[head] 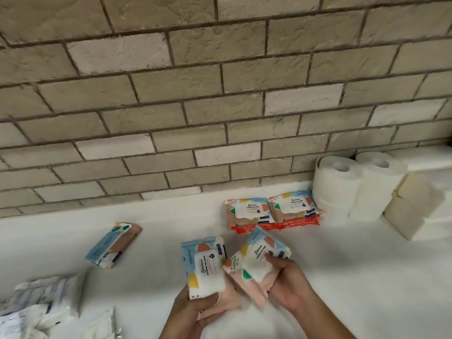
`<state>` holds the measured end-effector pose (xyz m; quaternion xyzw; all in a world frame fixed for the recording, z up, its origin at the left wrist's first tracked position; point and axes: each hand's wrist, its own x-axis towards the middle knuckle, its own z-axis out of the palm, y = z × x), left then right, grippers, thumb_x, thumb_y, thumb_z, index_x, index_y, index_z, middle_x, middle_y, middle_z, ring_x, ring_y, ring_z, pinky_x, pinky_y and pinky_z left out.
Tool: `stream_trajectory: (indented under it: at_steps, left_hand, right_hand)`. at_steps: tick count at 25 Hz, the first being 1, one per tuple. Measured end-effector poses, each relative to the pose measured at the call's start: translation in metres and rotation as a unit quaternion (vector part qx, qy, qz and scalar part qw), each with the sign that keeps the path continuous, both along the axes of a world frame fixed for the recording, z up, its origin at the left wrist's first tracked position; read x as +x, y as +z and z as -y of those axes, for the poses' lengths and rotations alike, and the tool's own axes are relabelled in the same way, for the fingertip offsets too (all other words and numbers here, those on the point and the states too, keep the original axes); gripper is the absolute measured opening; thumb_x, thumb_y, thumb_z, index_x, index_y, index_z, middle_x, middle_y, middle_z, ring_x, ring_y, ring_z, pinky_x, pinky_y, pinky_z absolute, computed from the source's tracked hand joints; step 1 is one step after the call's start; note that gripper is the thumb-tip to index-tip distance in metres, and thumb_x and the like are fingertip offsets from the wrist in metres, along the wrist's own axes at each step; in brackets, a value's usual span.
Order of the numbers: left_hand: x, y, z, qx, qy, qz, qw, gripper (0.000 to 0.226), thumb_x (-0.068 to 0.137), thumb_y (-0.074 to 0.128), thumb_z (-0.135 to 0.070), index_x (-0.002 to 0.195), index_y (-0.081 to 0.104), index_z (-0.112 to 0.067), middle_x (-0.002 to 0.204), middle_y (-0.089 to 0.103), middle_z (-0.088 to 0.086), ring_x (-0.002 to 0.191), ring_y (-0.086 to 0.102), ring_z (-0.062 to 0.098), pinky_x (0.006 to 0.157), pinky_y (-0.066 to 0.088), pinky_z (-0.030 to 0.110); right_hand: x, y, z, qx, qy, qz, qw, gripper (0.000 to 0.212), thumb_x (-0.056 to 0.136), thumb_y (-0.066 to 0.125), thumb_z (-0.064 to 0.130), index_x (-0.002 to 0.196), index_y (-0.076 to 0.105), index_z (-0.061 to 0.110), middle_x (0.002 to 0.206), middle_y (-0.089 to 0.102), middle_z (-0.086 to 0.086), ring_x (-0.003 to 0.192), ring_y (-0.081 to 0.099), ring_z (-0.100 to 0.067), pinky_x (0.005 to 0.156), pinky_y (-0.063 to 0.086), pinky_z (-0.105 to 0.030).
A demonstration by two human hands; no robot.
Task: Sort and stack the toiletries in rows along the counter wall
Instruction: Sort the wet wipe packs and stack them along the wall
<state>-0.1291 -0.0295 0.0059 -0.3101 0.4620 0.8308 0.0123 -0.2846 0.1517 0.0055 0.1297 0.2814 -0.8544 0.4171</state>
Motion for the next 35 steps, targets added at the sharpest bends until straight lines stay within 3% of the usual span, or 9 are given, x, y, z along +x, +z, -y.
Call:
stream_trajectory:
  at_steps: [3,7,11,14,17,20,25,30,35]
  left_hand:
    - [-0.029,-0.007,0.011,-0.074,0.072,0.009,0.995,0.099,0.029,0.097,-0.004,0.122,0.064,-0.010,0.106,0.077,0.014,0.098,0.074,0.034,0.077,0.061,0.045]
    - [-0.067,-0.007,0.016,-0.084,0.107,-0.037,0.990,0.107,0.020,0.103,-0.019,0.117,0.061,-0.004,0.108,0.076,0.016,0.096,0.075,0.033,0.072,0.059,0.037]
    - [-0.094,-0.014,0.007,-0.032,0.160,-0.071,0.984,0.076,0.058,0.085,0.007,0.127,0.055,-0.006,0.121,0.071,0.020,0.101,0.071,0.036,0.067,0.061,0.037]
    - [-0.113,-0.016,-0.003,-0.010,0.156,-0.088,0.984,0.057,0.075,0.072,0.006,0.128,0.060,-0.011,0.121,0.072,0.014,0.114,0.067,0.039,0.084,0.058,0.046]
    - [-0.134,-0.008,-0.003,0.008,0.130,-0.097,0.987,0.049,0.085,0.067,0.002,0.131,0.061,-0.014,0.124,0.071,0.012,0.117,0.066,0.035,0.088,0.059,0.046]
    - [-0.163,-0.002,0.009,0.010,0.101,-0.093,0.991,0.045,0.091,0.062,-0.004,0.134,0.059,-0.016,0.127,0.070,0.012,0.119,0.065,0.034,0.093,0.056,0.049]
    - [-0.211,0.009,0.023,0.011,0.111,-0.016,0.994,0.035,0.090,0.064,-0.006,0.125,0.061,-0.012,0.117,0.073,0.014,0.104,0.070,0.032,0.069,0.061,0.041]
    - [-0.239,0.007,0.033,-0.031,0.059,0.002,0.998,0.034,0.095,0.059,-0.010,0.130,0.059,-0.004,0.120,0.071,0.019,0.107,0.069,0.041,0.088,0.057,0.051]
    - [-0.263,-0.003,0.032,-0.193,0.095,0.108,0.971,0.016,0.095,0.065,-0.017,0.111,0.065,-0.013,0.108,0.073,0.010,0.092,0.072,0.035,0.081,0.061,0.053]
  right_hand:
    - [-0.037,-0.001,-0.013,-0.024,-0.076,-0.043,0.996,0.043,0.102,0.037,-0.006,0.141,0.052,0.003,0.133,0.064,-0.027,0.112,0.070,-0.040,0.081,0.062,-0.055]
    - [-0.079,0.001,-0.022,-0.028,-0.142,-0.067,0.987,0.040,0.106,0.043,0.006,0.146,0.050,0.008,0.134,0.067,-0.019,0.113,0.071,-0.032,0.084,0.063,-0.047]
    - [-0.117,0.000,-0.028,-0.026,-0.202,-0.070,0.976,0.039,0.101,0.047,0.000,0.139,0.055,0.006,0.134,0.067,-0.019,0.120,0.068,-0.033,0.096,0.057,-0.046]
    - [-0.140,0.002,-0.026,-0.021,-0.212,-0.044,0.976,0.030,0.099,0.044,-0.007,0.124,0.060,-0.001,0.116,0.074,-0.021,0.106,0.074,-0.034,0.079,0.065,-0.039]
    - [-0.157,0.008,-0.018,0.093,-0.218,-0.006,0.971,0.011,0.098,0.054,-0.008,0.096,0.062,-0.002,0.094,0.074,-0.019,0.069,0.077,-0.027,0.052,0.063,-0.032]
    - [-0.170,-0.003,-0.013,0.203,-0.256,0.018,0.945,0.017,0.090,0.068,-0.010,0.096,0.060,0.004,0.096,0.070,-0.013,0.076,0.072,-0.028,0.050,0.063,-0.034]
    - [-0.186,-0.026,-0.010,0.349,-0.268,-0.020,0.898,0.029,0.083,0.081,0.002,0.109,0.068,0.003,0.099,0.074,-0.012,0.081,0.075,-0.026,0.064,0.065,-0.033]
    - [-0.192,-0.041,-0.011,0.443,-0.274,-0.055,0.852,0.021,0.082,0.085,0.015,0.094,0.070,0.007,0.100,0.076,-0.012,0.084,0.075,-0.027,0.081,0.064,-0.044]
    - [-0.190,-0.045,-0.012,0.459,-0.273,-0.081,0.842,0.022,0.084,0.084,0.020,0.094,0.066,0.012,0.103,0.074,-0.009,0.090,0.073,-0.028,0.084,0.063,-0.048]
